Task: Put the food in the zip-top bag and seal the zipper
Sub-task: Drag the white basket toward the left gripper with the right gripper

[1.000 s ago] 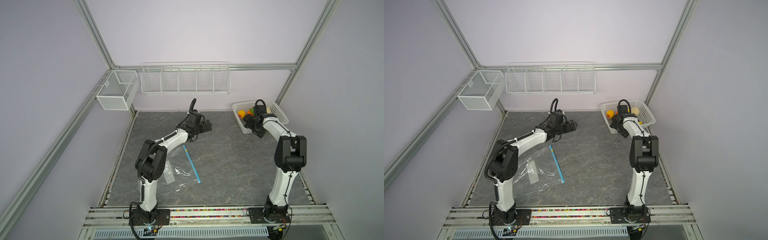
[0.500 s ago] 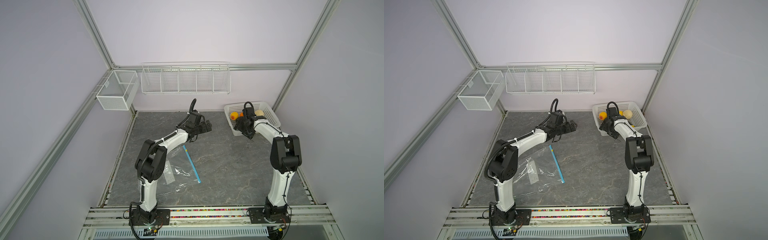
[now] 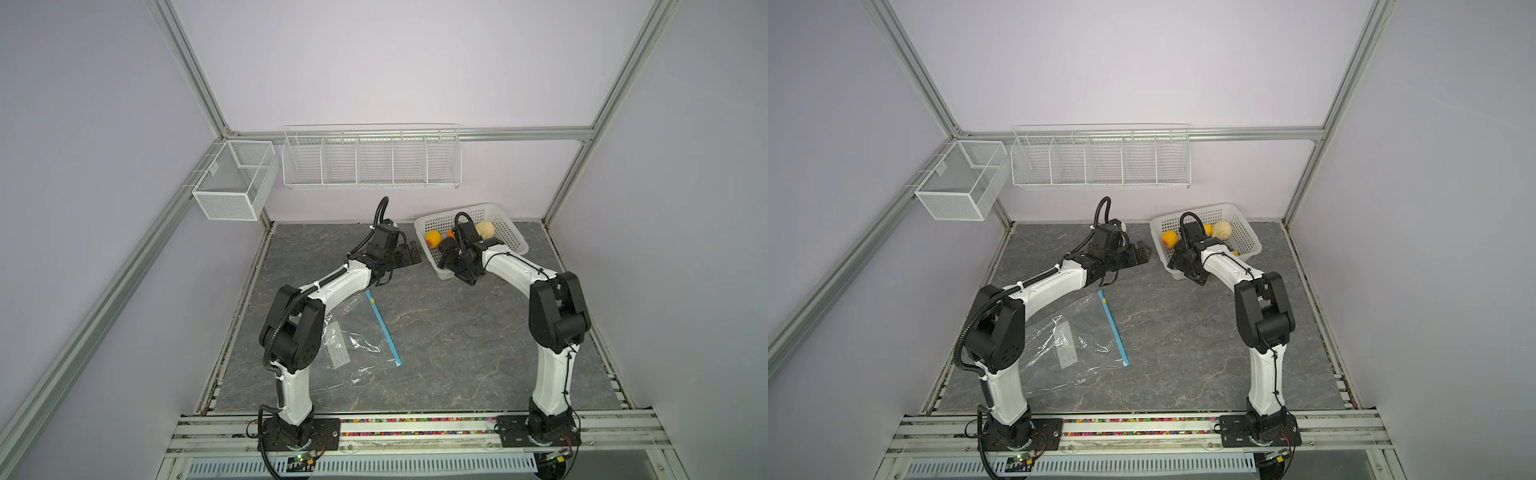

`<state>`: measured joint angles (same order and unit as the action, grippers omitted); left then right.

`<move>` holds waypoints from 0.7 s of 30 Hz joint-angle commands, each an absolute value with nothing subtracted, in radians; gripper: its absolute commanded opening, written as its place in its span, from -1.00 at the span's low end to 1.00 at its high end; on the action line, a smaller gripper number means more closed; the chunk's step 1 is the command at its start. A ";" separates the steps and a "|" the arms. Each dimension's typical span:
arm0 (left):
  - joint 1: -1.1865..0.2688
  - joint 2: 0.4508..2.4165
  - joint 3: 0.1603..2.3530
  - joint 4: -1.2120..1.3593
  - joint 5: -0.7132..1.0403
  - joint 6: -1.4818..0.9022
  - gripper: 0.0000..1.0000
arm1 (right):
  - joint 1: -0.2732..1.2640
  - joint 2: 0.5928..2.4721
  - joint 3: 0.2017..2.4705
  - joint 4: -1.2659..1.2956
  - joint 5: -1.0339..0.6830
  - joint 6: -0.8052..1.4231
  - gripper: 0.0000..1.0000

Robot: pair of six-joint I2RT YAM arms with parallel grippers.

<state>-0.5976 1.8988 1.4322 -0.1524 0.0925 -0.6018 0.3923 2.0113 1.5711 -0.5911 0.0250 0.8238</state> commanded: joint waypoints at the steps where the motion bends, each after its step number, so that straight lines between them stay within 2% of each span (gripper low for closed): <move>1: -0.595 1.867 1.411 -0.143 0.120 -0.608 0.85 | 0.423 1.952 1.546 -0.577 -0.054 0.855 0.79; 7: -0.595 1.869 1.438 -0.180 0.130 -0.624 0.80 | 0.412 1.861 1.462 -0.484 -0.140 0.743 0.85; 14: -0.578 1.943 1.469 -0.112 0.216 -0.666 0.76 | 0.260 1.718 1.342 -0.434 -0.063 0.543 0.90; 21: -0.531 2.014 1.491 -0.021 0.283 -0.715 0.76 | 0.119 1.758 1.429 -0.416 0.055 0.355 0.90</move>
<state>-0.5503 1.9720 1.4418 -0.0715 0.2382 -0.6804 0.1570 1.7317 1.3842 -0.4412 -0.0105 0.4786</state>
